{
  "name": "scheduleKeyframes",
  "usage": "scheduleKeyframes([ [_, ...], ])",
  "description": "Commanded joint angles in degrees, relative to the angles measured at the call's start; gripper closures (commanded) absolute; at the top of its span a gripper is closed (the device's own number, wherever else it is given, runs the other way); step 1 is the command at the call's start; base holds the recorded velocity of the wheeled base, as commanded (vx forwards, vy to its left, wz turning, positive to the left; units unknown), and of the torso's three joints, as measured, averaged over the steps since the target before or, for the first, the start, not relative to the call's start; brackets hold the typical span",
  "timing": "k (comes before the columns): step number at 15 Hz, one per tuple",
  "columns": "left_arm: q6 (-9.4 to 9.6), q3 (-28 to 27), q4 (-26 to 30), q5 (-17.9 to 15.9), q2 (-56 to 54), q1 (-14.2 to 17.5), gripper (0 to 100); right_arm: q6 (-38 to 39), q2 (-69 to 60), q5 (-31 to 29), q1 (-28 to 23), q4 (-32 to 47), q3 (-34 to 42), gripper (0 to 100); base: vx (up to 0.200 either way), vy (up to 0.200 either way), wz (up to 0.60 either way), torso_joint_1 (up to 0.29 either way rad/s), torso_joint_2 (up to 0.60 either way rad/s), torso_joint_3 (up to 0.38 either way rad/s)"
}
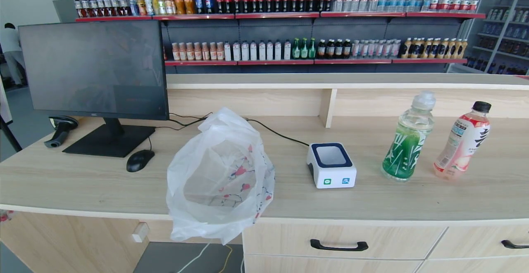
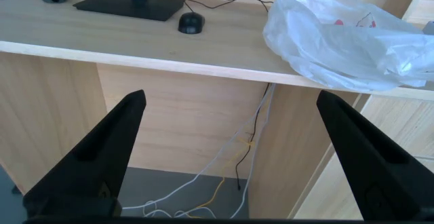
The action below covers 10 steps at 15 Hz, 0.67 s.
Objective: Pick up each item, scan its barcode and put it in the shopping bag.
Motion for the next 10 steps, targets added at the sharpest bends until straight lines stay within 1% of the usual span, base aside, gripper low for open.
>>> scheduleKeyframes([
  [1, -0.02, 0.0, 0.0, 0.0, 0.0, 0.0, 0, -0.5, 23.2, -0.1, -2.6, -19.4, -3.9, 0, 0.000, 0.000, 0.00, 0.000, 0.00, 0.000],
  [2, -0.02, 0.0, 0.0, 0.0, 0.0, 0.0, 0, -1.1, 27.7, -0.1, -2.8, -25.5, -4.0, 0, 0.000, 0.000, 0.00, 0.000, 0.00, 0.000],
  [3, -0.02, 0.0, 0.0, 0.0, 0.0, 0.0, 0, -1.3, 30.3, -0.1, -2.8, -29.1, -4.0, 0, 0.000, 0.000, 0.00, 0.000, 0.00, 0.000],
  [4, -0.02, 0.0, 0.0, 0.0, 0.0, 0.0, 0, -1.3, 34.8, -0.1, -2.8, -35.6, -3.5, 0, 0.000, 0.000, 0.00, 0.000, 0.00, 0.000],
  [5, -0.02, 0.0, 0.0, 0.1, 0.0, 0.0, 0, -1.1, 40.3, 0.0, -2.8, -44.3, -3.0, 0, 0.000, 0.000, 0.00, 0.000, 0.00, 0.000],
  [6, -0.02, 0.0, 0.0, 0.0, 0.0, 0.0, 0, -1.1, 42.0, 0.1, -2.8, -47.1, -3.0, 0, 0.000, 0.000, 0.00, 0.000, 0.00, 0.000],
  [7, -0.02, 0.0, 0.0, 0.0, 0.0, 0.0, 0, -1.1, 46.8, 0.2, -2.6, -55.3, -3.1, 0, 0.000, 0.000, 0.00, 0.000, 0.00, 0.000],
  [8, -0.02, 0.0, 0.0, 0.0, 0.0, 0.0, 0, -1.2, 49.6, 0.3, -2.5, -59.7, -3.8, 0, 0.000, 0.000, 0.00, 0.000, 0.00, 0.000],
  [9, -0.02, 0.0, 0.0, 0.0, 0.0, 0.0, 0, -1.6, 53.7, 0.3, -1.8, -67.5, -4.4, 0, 0.000, 0.000, 0.00, 0.000, 0.00, 0.000],
  [10, -0.02, 0.0, 0.0, 0.0, 0.0, 0.0, 0, -2.2, 56.1, 0.3, -0.6, -72.5, -3.8, 0, 0.000, 0.000, 0.00, 0.000, 0.00, 0.000],
])
